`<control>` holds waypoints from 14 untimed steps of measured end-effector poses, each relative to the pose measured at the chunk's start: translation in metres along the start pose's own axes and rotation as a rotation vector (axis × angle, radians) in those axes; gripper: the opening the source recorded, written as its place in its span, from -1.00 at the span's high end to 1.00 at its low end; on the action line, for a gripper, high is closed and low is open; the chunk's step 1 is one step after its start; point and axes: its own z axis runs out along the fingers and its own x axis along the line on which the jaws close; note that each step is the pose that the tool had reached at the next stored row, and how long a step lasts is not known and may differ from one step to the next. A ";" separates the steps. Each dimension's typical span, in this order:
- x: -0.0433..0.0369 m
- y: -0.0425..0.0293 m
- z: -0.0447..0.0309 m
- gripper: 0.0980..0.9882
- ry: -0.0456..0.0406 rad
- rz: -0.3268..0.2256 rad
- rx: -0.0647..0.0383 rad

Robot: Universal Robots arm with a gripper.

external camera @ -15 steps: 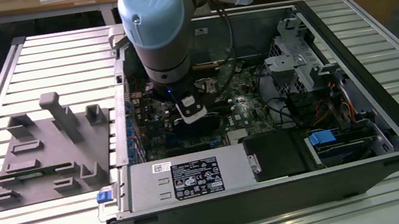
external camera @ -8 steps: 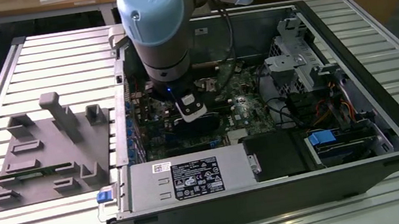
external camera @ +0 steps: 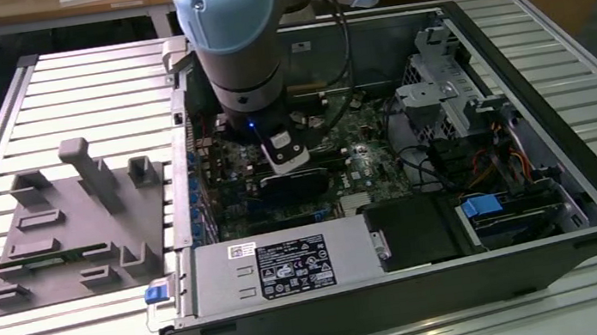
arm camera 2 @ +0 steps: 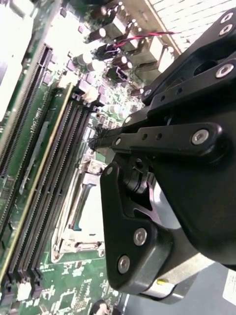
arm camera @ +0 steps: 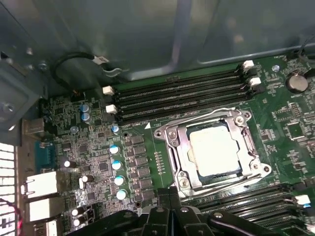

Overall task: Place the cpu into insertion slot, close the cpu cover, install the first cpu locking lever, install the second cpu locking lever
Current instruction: 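Install the second cpu locking lever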

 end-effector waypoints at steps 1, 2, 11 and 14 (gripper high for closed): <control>-0.0009 0.0003 0.0000 0.98 0.0000 0.000 0.000; -0.0029 0.0007 0.0001 0.98 0.0003 0.000 0.000; -0.0301 0.0068 0.0025 0.98 0.0079 0.003 0.002; -0.0378 0.0086 0.0032 0.98 0.0100 0.003 0.004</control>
